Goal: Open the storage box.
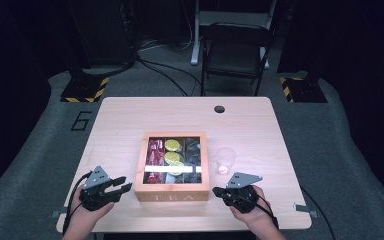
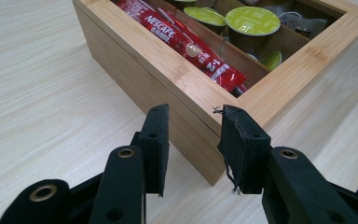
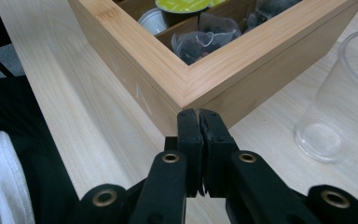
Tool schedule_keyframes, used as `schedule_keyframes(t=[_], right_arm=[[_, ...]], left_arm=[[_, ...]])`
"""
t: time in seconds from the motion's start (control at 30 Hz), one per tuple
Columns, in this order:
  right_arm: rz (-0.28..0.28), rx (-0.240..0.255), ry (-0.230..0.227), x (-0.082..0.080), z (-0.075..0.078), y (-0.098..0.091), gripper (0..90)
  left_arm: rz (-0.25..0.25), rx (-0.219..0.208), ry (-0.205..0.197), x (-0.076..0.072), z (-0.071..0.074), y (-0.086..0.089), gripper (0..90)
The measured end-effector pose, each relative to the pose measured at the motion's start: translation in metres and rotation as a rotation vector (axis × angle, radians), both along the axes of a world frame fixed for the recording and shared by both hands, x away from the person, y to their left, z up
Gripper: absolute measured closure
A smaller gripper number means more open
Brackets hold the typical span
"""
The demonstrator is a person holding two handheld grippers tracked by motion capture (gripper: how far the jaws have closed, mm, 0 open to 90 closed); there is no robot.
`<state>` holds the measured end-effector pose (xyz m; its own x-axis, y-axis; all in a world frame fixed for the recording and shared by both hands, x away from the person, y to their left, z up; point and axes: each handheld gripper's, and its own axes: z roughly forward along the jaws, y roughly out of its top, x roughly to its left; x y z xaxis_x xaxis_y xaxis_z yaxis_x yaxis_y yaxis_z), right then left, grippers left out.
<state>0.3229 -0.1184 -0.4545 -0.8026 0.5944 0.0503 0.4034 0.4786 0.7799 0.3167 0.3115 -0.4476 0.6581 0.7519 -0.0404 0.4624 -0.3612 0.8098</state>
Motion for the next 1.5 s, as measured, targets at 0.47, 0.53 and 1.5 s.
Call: schedule_keyframes(t=[0.47, 0.53, 1.5], right_arm=[[0.026, -0.022, 0.035, 0.003, -0.011, 0.006, 88.6], [0.025, -0.021, 0.033, 0.004, -0.011, 0.007, 88.6], [0.028, -0.033, 0.071, 0.009, 0.006, 0.013, 88.2]], left_arm=[[0.011, -0.004, -0.011, -0.001, -0.004, 0.001, 58.6], [0.013, -0.008, -0.008, -0.001, -0.004, 0.001, 58.6], [-0.032, 0.014, -0.015, -0.008, 0.008, -0.002, 57.6]])
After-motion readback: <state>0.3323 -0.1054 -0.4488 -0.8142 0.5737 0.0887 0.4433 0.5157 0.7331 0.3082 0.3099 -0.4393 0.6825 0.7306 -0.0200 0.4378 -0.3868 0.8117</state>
